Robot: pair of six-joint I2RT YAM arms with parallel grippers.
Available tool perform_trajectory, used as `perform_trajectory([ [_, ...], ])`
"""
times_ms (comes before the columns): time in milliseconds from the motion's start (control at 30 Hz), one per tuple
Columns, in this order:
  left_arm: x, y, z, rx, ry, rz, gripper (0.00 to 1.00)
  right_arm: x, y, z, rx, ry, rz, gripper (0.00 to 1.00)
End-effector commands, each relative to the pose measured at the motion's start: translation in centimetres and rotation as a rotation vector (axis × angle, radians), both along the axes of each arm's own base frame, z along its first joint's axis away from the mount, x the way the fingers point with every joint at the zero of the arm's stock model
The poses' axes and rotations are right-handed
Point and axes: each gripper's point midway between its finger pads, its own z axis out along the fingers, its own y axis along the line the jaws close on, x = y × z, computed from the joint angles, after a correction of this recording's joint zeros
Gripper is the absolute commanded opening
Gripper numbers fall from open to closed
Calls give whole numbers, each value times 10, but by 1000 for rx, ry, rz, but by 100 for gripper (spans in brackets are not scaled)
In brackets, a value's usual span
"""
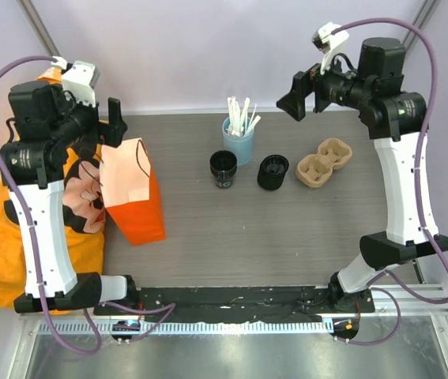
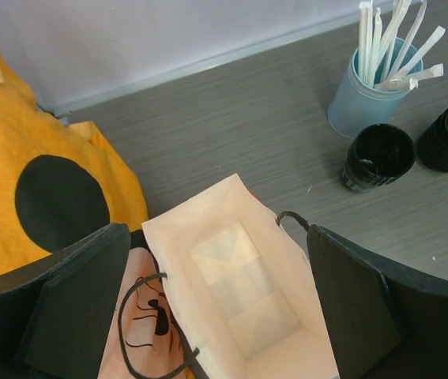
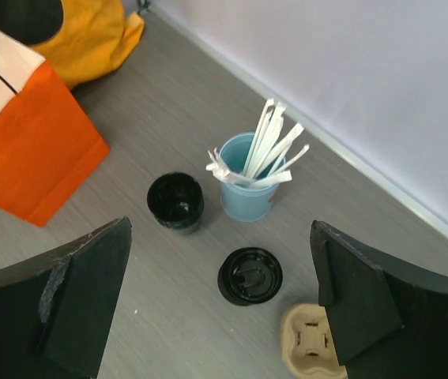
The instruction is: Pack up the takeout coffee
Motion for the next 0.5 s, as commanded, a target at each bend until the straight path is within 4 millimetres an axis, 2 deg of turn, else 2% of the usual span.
perform_trajectory([
  [0,13,-8,5,-23,-51,-50,100,11,13,-12,-28,-43,58,100],
  [33,16,-10,1,-33,-39,-57,100,16,13,-18,-36,-32,44,100],
  [67,17,-14,-2,-45,-34,-80,100,22,12,-33,-48,2,27,100],
  [133,20,-19,-8,-63,-20,-106,100,37,1,-44,-72,7,-67,100],
  [167,21,-23,-15,-73,-2,-127,100,44,-6,-61,-98,38,-105,100],
  [200,23,-24,-19,-79,7,-131,100,49,-16,-63,-121,26,-163,100],
  [233,28,-25,-22,-87,11,-132,100,52,-22,-69,-147,23,-196,100],
  [267,32,-26,-31,-95,31,-132,100,55,-28,-85,-178,49,-223,100],
  [300,34,-27,-35,-102,40,-137,100,55,-34,-88,-196,43,-250,100],
  [367,39,-32,-44,-115,63,-150,100,61,-56,-107,-254,70,-331,100],
  [433,40,-37,-46,-128,72,-166,100,62,-71,-115,-271,77,-366,100],
  [467,40,-38,-46,-130,76,-168,100,64,-87,-126,-277,107,-402,100],
])
